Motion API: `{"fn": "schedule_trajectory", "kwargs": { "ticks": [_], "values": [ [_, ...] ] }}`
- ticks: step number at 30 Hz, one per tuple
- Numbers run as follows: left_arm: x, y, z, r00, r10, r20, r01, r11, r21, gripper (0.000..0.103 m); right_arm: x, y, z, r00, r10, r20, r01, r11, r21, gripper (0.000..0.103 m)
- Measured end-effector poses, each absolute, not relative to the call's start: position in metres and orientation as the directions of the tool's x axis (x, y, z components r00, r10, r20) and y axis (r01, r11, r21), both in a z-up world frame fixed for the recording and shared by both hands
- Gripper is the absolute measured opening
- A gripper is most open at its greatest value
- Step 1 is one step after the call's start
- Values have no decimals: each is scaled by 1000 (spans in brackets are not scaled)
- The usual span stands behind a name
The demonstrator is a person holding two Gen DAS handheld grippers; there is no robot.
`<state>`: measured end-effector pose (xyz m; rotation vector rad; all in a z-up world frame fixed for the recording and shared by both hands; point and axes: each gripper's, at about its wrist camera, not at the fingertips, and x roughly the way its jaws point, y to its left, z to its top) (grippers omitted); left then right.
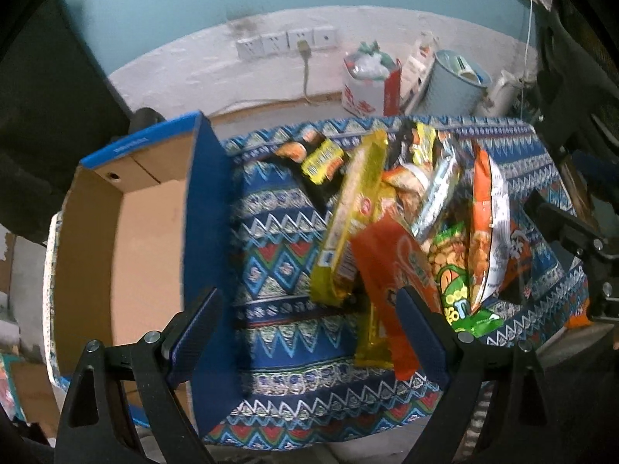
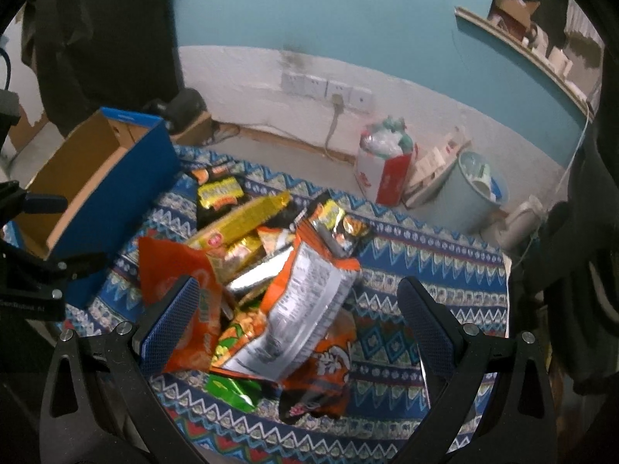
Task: Organize snacks
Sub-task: 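Grasp the orange snack bag with the left tool while the right grasps the chip bag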
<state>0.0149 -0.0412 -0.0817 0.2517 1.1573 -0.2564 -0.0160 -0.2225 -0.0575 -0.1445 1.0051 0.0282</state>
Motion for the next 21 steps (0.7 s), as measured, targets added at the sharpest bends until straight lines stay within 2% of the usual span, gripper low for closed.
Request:
{"fn": "schedule_trajectory", "kwargs": {
  "ticks": [7,21],
  "values": [
    [22,-63,-115,293,-67,-954,355,934,44,92,-8,-236,-85,443,-25,-896,-49,997,-52,100],
    [39,-91,-166,179,-63,-982,344,939,3,92,0,-256,-110,400,-28,-916,-5,999,-33,100]
  ]
}}
